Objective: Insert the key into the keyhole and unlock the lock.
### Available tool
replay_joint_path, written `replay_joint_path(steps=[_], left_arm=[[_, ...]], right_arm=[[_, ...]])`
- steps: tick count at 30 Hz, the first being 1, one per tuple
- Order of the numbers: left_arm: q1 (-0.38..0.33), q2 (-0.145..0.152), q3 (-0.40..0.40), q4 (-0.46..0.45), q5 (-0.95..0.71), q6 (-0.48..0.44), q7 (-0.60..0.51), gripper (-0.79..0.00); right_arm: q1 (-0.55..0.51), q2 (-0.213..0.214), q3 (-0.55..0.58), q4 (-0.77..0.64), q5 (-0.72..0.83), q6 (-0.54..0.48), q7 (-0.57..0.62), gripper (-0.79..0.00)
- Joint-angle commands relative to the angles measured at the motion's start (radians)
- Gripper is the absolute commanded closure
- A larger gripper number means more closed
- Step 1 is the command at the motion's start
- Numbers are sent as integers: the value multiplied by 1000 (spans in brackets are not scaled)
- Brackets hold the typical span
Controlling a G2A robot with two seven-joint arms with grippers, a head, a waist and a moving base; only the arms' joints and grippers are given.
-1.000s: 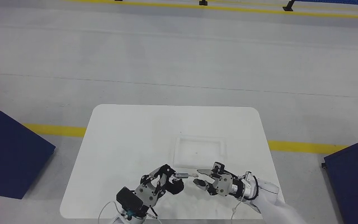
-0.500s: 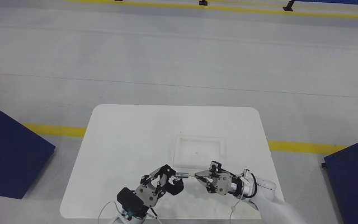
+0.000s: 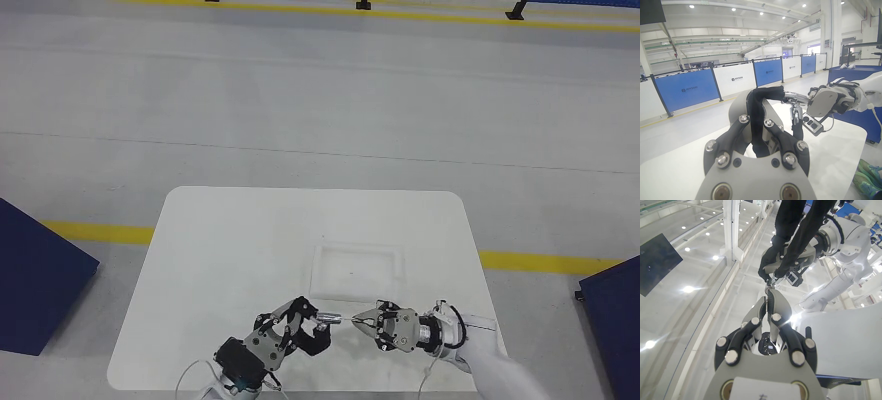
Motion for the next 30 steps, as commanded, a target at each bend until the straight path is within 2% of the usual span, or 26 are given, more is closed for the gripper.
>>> replay_joint_path(steps=[1, 14, 30], left_arm=[[1, 0, -1, -1, 7, 4, -1, 0], [2, 3, -3, -3, 57, 24, -9, 0], [2, 11, -14, -10, 162, 45, -21, 0]], right_arm=[[-2, 0, 5, -4, 34, 37, -21, 0], [-17, 2, 25, -19, 222, 227, -160, 0], [-6, 29, -11, -24, 393, 227, -268, 0]])
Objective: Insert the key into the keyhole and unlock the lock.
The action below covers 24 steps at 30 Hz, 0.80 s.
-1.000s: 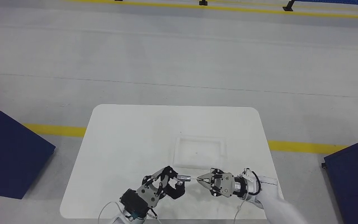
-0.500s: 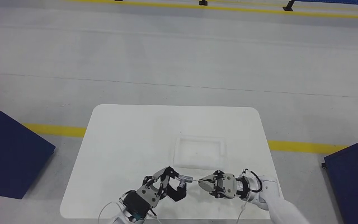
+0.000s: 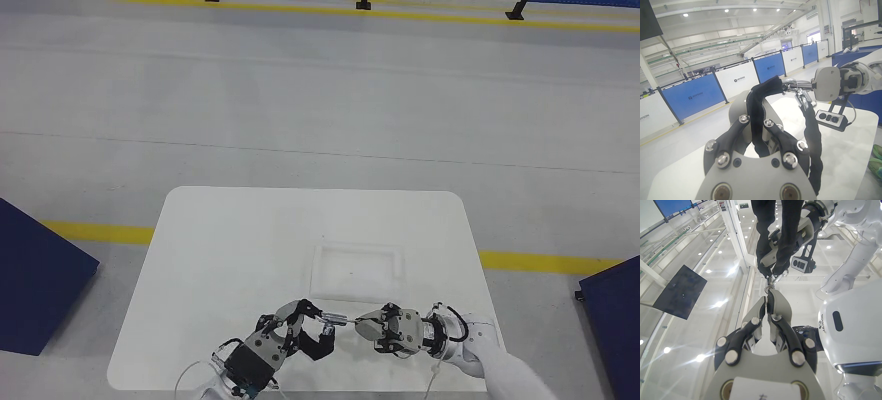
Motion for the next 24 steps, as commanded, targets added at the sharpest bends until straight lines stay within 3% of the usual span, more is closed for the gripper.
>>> replay_joint_path(steps=[1, 24], left_arm=[[0, 2, -1, 0, 29, 2, -3, 0], [5, 15, -30, -18, 167, 65, -15, 0]], right_arm=[[4, 4, -4, -1, 23, 0, -9, 0], [62, 86, -92, -12, 164, 0, -76, 0]])
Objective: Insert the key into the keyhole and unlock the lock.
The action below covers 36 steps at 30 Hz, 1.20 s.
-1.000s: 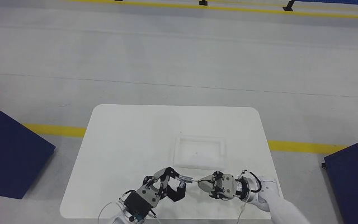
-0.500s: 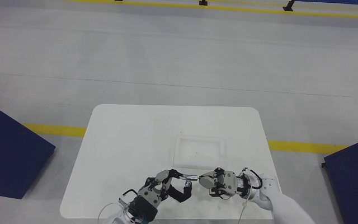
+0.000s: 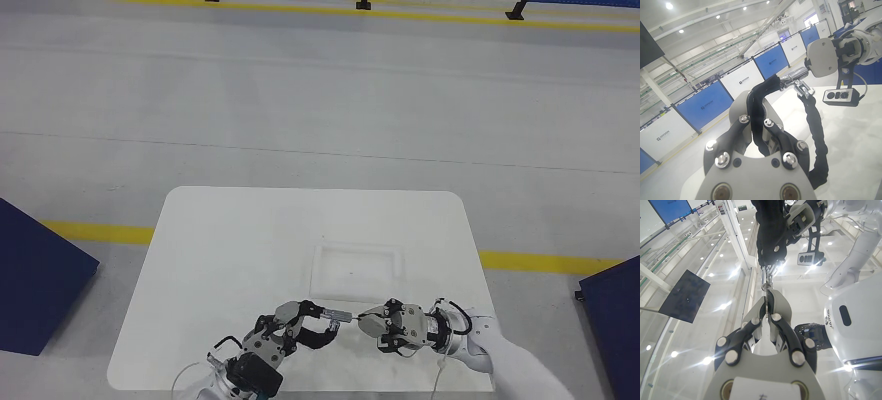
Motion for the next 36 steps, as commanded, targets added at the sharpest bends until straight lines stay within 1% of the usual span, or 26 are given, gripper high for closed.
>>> replay_joint_path(steps=[1, 8, 15, 16, 17, 22, 25, 28, 29, 30, 32, 34, 36], left_arm=[[0, 1, -2, -3, 7, 9, 4, 0], [3, 1, -3, -5, 4, 28, 7, 0], [5, 0, 0, -4, -31, 21, 6, 0], [5, 0, -1, -3, -38, 21, 6, 0], [4, 0, -2, -2, -39, 21, 6, 0], [7, -2, -4, 0, -89, 26, 5, 0], [8, -3, -5, 1, -108, 27, 0, 0], [9, -5, -7, 4, -135, 29, -6, 0], [8, -5, -8, 5, -144, 29, -6, 0], [8, -5, -9, 8, -153, 30, -10, 0], [9, -7, -11, 10, -177, 29, -10, 0], [8, -7, -13, 13, -187, 30, -13, 0], [9, -9, -14, 15, -209, 30, -17, 0]], right_arm=[[5, 6, -11, -1, 10, 0, -6, 0], [27, 26, -44, -1, 43, 0, -26, 0], [38, 30, -51, 4, 30, 0, -19, 0], [40, 30, -50, 4, 20, 0, -17, -296], [41, 30, -49, 4, 9, 0, -12, -785], [37, 26, -32, -1, -76, -26, 22, -785], [30, 26, -12, -13, -172, -84, 59, -785], [19, 34, 28, -53, -423, -288, 119, -785], [9, 37, 43, -55, -512, -376, 145, -785], [2, 42, 56, -69, -635, -483, 164, -785], [-29, 50, 68, -69, -798, -631, 231, -785], [-58, 54, 89, -63, -870, -750, 266, -785], [-76, 57, 111, -71, -933, -846, 281, -785]])
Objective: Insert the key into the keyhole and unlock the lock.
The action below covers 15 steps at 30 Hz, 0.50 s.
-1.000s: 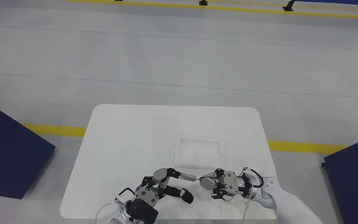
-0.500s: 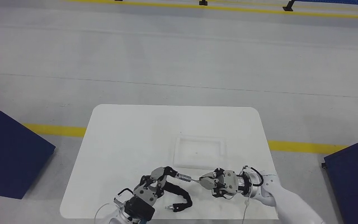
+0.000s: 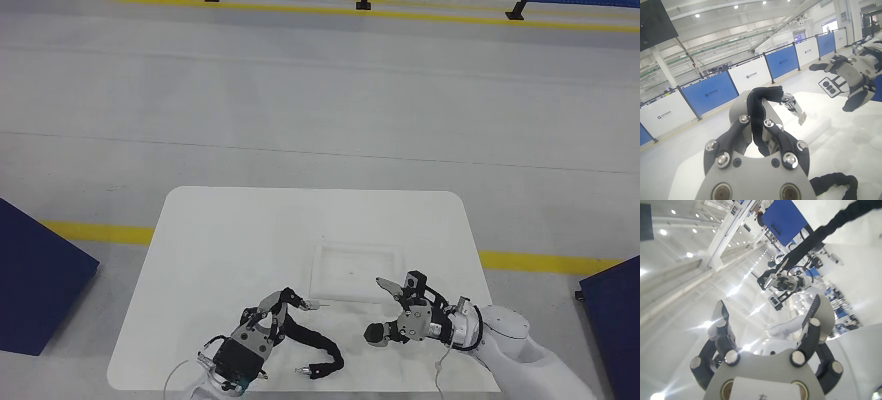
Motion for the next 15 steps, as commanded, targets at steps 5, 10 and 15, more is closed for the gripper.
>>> replay_joint_path(steps=[5, 10, 15], left_arm=[[3, -5, -4, 1, -77, -2, -33, 0], [-3, -4, -31, -48, -90, -12, -101, 0], [-69, 10, -119, -113, -27, -87, -174, 0]], right_arm=[[-53, 2, 56, -16, -133, -271, 27, -785], [-68, 0, 63, -14, -131, -322, 40, -785], [-68, 0, 63, -14, -131, -322, 40, -785]])
